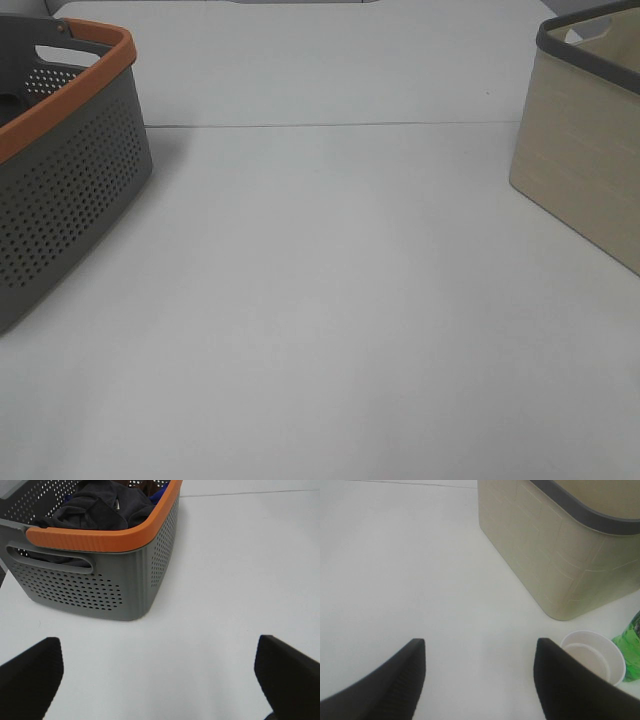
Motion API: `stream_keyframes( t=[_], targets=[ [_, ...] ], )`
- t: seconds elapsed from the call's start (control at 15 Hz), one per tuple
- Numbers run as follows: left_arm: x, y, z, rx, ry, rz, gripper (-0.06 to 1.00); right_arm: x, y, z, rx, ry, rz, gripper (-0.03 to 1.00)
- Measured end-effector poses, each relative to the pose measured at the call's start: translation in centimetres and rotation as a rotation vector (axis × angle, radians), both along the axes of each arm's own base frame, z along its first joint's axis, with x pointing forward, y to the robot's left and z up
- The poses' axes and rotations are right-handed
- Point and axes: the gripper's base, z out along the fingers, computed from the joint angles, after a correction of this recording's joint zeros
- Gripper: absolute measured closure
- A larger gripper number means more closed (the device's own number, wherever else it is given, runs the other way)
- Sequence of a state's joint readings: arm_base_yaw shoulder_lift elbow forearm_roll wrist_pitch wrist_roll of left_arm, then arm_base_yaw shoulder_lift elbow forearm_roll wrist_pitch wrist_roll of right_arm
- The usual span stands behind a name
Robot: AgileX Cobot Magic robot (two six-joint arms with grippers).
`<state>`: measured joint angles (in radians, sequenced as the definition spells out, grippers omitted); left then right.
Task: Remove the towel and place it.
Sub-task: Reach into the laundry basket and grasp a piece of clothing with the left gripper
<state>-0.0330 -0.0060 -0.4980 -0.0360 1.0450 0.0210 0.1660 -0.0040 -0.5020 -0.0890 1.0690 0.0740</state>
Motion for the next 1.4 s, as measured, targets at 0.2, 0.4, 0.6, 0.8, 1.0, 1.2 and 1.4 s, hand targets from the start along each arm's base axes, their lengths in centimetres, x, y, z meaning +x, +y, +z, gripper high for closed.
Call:
stream_keyframes(
  t=[0.2,0.4,0.6,0.8,1.0,1.2,1.4],
  targets=[
    [0.00,-0.01,0.00,0.001,0.000,-0.001,-0.04,0.00,0.00,0.00,0.000,0.000,0.000,0.41],
    [0.00,-0.06,0.00,0.000,0.000,-0.007,-0.04,0.00,0.00,0.00,0.000,0.000,0.000,0.41],
    [0.00,-0.06,0.00,0.002,0.000,-0.008,-0.04,0.00,0.00,0.00,0.000,0.000,0.000,0.41],
    [0.00,-0.06,0.00,0.002,0.000,-0.008,-0.04,0.00,0.00,0.00,0.000,0.000,0.000,0.41],
    [0.00,-0.06,0.00,0.002,0.000,-0.008,-0.04,0.00,0.00,0.00,0.000,0.000,0.000,0.41],
    [0.00,-0.06,0.00,0.002,0.000,-0.008,-0.04,0.00,0.00,0.00,0.000,0.000,0.000,0.41],
    [0.00,-0.06,0.00,0.002,0.000,-0.008,-0.04,0.00,0.00,0.00,0.000,0.000,0.000,0.41]
  ],
)
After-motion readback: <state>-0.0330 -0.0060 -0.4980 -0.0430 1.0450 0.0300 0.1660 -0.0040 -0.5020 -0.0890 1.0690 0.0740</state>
